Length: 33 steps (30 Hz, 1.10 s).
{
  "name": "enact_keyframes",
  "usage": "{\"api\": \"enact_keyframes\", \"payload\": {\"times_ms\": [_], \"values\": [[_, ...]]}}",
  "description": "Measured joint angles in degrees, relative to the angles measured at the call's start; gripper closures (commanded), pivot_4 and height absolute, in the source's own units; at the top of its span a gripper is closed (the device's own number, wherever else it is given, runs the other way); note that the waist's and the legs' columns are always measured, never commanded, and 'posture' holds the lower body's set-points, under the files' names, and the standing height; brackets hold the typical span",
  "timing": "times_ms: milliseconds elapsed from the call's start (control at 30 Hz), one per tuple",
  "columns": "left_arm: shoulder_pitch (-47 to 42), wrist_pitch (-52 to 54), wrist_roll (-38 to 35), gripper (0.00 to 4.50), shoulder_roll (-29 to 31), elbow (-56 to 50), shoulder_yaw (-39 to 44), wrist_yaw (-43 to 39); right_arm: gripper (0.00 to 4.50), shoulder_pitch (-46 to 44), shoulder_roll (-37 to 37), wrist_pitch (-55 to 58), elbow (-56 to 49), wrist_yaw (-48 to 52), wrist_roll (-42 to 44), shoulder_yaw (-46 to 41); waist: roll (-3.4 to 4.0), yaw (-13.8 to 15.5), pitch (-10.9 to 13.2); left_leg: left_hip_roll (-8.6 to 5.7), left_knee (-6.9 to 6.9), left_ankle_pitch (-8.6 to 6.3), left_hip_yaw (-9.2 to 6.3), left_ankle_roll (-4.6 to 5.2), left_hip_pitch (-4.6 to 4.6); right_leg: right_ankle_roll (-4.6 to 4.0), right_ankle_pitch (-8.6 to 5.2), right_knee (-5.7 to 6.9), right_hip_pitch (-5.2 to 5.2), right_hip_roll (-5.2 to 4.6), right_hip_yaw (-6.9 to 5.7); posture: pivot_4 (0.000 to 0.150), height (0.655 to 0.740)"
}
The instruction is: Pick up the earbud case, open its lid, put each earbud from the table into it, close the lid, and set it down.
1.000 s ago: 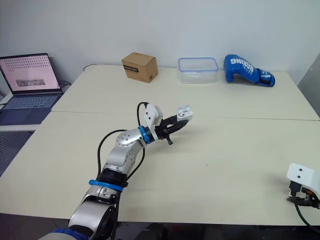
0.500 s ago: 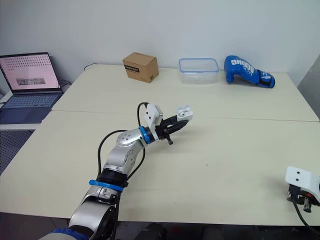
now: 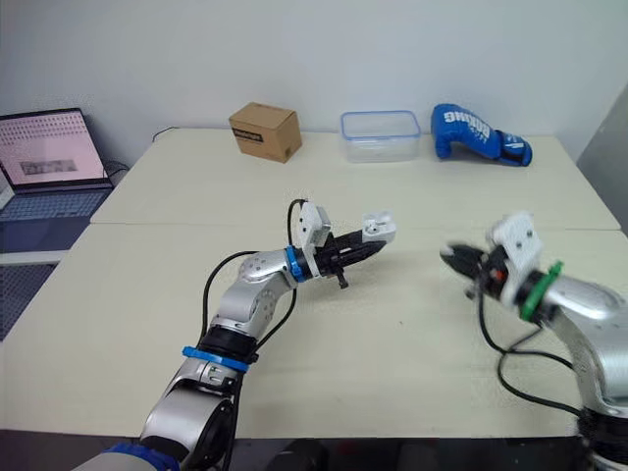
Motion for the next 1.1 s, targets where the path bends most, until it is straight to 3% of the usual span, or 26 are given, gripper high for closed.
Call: {"api": "enact_keyframes", "payload": {"times_ms": [100, 300, 500, 767, 1100], "values": [[-1.2, 1.0, -0.3, 3.76, 0.0, 0.1, 0.0, -1.1, 4.16, -1.6, 5.8, 2.1, -4.5, -7.0, 1.7, 2.0, 0.00, 0.2, 0.0, -0.05, 0.09, 0.01, -0.03, -0.02, -0.28, -0.02, 0.01, 0.11, -0.32, -0.02, 0.03, 0.150, 0.7400], [-5.4, 1.3, -0.5, 3.76, -1.2, 2.5, 0.2, -2.1, 4.16, 0.5, 8.2, -0.9, -3.6, -11.5, -3.1, 11.8, 0.11, -0.6, -0.1, 0.00, 0.05, 0.02, 0.07, -0.02, -0.24, -0.02, 0.01, 0.23, -0.43, 0.06, 0.13, 0.150, 0.7400], [-5.3, 0.8, -0.6, 3.76, -1.5, 3.6, 0.2, -2.6, 4.16, -2.5, 9.0, -1.6, -1.4, -15.7, -4.0, 9.6, 0.15, -1.4, -0.1, 0.01, 0.00, 0.02, 0.15, -0.02, -0.36, -0.02, 0.02, 0.28, -0.69, 0.06, 0.23, 0.150, 0.7400], [-5.3, 0.5, -0.6, 3.76, -1.5, 3.6, 0.2, -3.5, 4.16, -3.6, 9.7, 1.0, -2.5, -16.3, 1.0, 8.2, 0.16, -1.7, -0.1, 0.01, -0.01, 0.02, 0.18, -0.02, -0.36, -0.03, 0.02, 0.29, -0.71, 0.06, 0.26, 0.150, 0.7400], [-5.3, 0.4, -0.5, 3.76, -1.6, 4.3, -0.3, -3.8, 4.16, -1.6, 7.4, 1.0, -2.2, -16.3, 0.5, 10.5, 0.16, -1.7, -0.1, 0.00, -0.01, 0.02, 0.21, -0.01, -0.36, -0.03, 0.02, 0.28, -0.71, 0.06, 0.27, 0.150, 0.7400]]}}
